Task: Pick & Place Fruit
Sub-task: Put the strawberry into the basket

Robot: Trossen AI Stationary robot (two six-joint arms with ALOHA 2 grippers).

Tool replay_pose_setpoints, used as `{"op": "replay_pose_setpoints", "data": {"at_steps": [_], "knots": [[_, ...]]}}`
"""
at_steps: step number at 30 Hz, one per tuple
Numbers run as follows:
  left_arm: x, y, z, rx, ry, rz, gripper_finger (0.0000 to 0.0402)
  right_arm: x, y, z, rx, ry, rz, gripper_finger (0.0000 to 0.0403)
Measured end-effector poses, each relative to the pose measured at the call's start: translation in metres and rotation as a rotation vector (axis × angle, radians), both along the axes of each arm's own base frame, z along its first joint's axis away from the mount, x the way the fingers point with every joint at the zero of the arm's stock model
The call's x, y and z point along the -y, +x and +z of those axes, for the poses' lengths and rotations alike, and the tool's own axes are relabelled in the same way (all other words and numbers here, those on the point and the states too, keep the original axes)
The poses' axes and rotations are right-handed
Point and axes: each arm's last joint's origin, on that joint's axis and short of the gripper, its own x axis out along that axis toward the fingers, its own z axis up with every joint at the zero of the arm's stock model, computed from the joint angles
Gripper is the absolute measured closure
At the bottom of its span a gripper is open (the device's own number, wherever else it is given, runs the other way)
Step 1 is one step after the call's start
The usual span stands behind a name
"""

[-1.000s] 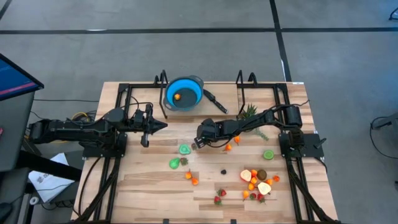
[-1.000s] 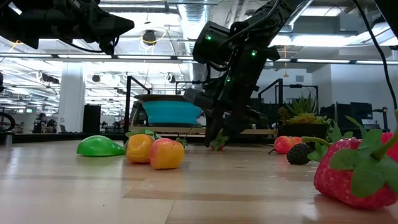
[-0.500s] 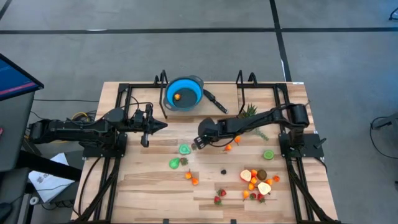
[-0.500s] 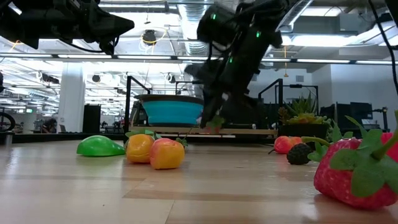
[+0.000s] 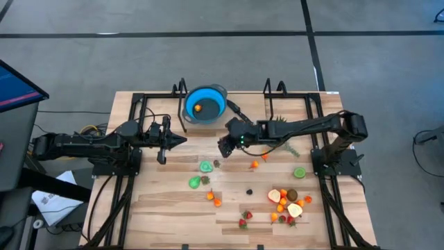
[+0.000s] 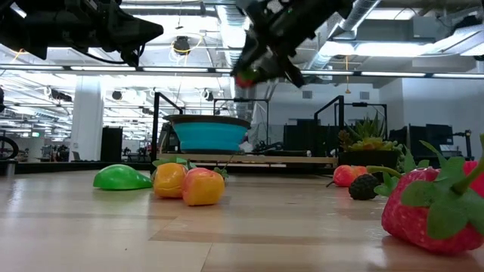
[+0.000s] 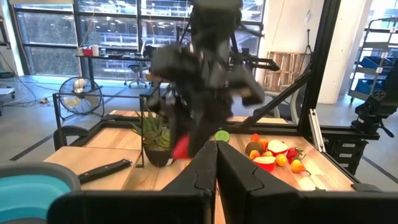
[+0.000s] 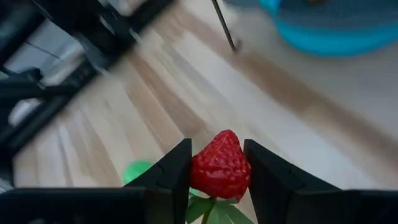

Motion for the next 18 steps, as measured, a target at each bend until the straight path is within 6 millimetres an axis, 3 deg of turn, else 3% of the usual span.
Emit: {"op": "replay_pose_setpoints", "data": {"at_steps": [8,18], "knots": [[0.0,0.0,0.0,0.001,0.0,0.0,0.0399,0.019,0.01,0.02,0.203,-0.118,0.019,0.0288],[0.0,0.0,0.0,0.0,0.0,0.0,0.0399,0.057,0.029,0.0,0.26,-0.23,-0.027,0.0287]]}}
